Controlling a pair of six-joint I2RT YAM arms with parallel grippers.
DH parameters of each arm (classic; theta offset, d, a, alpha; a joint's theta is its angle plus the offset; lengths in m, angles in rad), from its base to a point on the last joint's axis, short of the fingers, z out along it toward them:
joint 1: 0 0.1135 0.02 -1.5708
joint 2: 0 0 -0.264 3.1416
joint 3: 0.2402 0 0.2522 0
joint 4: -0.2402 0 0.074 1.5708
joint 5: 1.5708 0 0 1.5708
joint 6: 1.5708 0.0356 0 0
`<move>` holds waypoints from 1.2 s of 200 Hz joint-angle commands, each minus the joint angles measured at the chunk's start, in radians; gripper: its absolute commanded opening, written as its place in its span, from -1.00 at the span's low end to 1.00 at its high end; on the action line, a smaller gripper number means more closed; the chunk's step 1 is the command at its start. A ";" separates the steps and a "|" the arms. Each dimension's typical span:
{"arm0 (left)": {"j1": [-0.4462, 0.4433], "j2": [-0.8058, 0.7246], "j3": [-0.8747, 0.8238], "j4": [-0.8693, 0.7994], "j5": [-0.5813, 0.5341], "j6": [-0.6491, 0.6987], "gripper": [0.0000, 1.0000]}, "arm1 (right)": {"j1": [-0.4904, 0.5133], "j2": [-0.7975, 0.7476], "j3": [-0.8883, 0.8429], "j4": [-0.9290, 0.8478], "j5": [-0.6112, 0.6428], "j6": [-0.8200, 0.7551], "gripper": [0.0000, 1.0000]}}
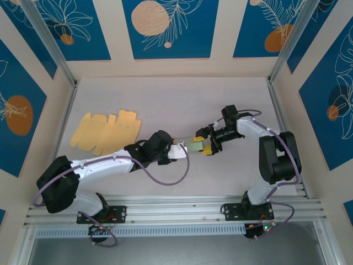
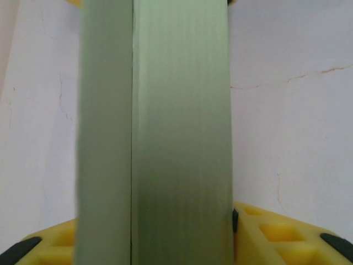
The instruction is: Fold the paper box
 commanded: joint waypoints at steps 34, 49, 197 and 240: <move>0.086 0.093 0.189 -0.328 0.234 -0.093 -0.11 | -0.134 -0.169 -0.028 -0.031 0.098 -0.042 0.46; 0.121 0.136 0.237 -0.391 0.303 -0.109 -0.19 | -0.158 -0.263 -0.036 -0.030 0.187 -0.055 0.44; 0.259 0.278 0.325 -0.437 0.508 -0.056 -0.15 | 0.148 -0.408 -0.029 0.104 0.735 -0.418 0.05; 0.259 0.286 0.338 -0.450 0.505 -0.051 -0.14 | 0.190 -0.320 0.024 0.136 0.741 -0.445 -0.03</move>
